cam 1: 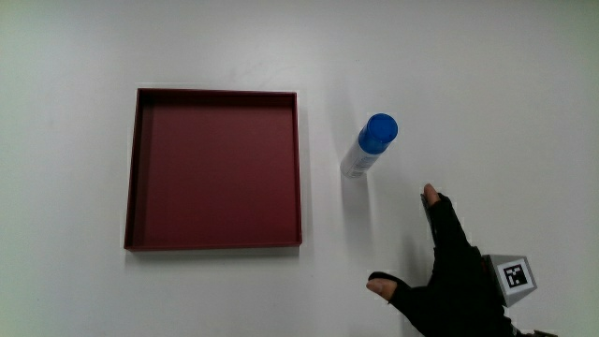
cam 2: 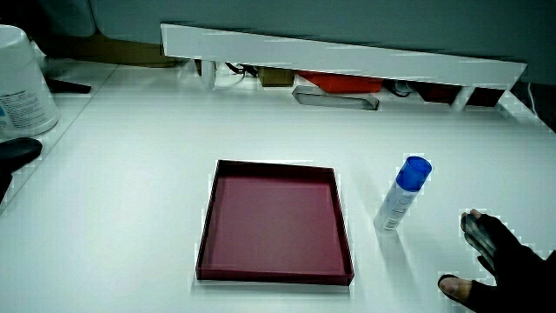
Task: Place glue on desk
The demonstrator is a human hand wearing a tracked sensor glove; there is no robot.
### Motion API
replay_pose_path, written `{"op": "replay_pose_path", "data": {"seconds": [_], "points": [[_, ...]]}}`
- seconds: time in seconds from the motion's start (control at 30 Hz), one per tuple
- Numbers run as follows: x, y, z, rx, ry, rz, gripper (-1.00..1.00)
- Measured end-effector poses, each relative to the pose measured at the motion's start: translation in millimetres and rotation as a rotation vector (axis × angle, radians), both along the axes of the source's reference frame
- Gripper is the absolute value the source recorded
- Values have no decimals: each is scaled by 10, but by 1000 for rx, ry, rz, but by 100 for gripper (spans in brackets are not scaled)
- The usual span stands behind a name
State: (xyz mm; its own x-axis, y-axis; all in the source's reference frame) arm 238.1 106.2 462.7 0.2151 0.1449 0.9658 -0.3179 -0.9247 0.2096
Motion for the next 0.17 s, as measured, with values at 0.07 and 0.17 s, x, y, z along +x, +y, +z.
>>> {"op": "replay_pose_path", "data": {"seconds": [0.07,0.17], "points": [[7,43,-1,-20,-2,13,-100],[10,58,33,-34,5,11,-100]]}}
